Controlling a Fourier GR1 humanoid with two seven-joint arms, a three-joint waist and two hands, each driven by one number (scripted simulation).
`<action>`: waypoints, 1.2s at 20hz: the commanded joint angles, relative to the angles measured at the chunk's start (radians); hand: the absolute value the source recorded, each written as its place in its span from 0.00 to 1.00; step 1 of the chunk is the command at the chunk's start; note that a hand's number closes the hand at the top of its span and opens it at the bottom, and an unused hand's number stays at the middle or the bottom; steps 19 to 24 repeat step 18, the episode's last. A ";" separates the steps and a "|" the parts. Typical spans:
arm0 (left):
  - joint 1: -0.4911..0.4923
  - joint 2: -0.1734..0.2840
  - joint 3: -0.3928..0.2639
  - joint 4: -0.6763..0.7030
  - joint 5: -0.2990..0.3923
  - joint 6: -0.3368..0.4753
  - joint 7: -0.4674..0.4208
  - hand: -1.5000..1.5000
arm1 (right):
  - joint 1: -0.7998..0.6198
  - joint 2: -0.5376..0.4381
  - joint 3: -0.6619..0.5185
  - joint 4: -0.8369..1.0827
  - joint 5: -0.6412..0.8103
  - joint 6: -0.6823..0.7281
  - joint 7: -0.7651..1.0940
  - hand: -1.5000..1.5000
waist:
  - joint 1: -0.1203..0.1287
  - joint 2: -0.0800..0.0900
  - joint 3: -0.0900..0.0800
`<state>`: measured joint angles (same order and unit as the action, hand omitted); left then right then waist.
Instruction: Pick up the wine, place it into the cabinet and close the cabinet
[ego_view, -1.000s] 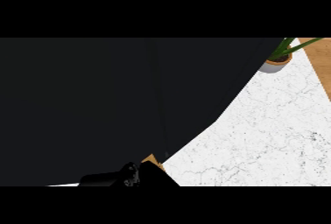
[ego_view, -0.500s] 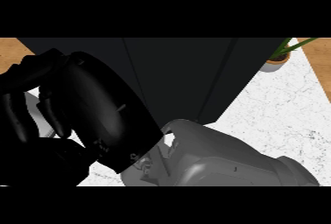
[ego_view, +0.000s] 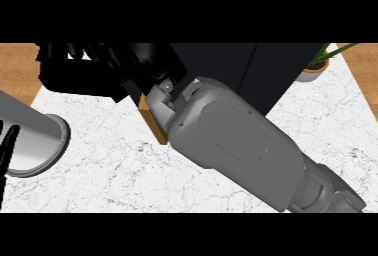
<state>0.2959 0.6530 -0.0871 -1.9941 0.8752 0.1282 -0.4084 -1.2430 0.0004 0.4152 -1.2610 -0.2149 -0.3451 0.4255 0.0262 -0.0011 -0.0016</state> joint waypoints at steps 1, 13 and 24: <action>-0.004 -0.011 -0.003 -0.031 -0.034 0.023 0.025 0.00 | 0.013 -0.032 -0.088 0.145 -0.019 0.100 -0.118 1.00 | -0.004 0.006 0.001; -0.045 -0.028 0.023 0.020 -0.019 -0.017 0.038 0.00 | 0.025 -0.100 -0.087 0.312 0.059 0.152 -0.268 1.00 | 0.004 0.017 -0.001; -0.066 -0.033 0.013 0.002 -0.037 0.021 0.062 0.00 | 0.030 -0.119 -0.107 0.307 0.036 0.195 -0.270 1.00 | 0.001 0.013 0.000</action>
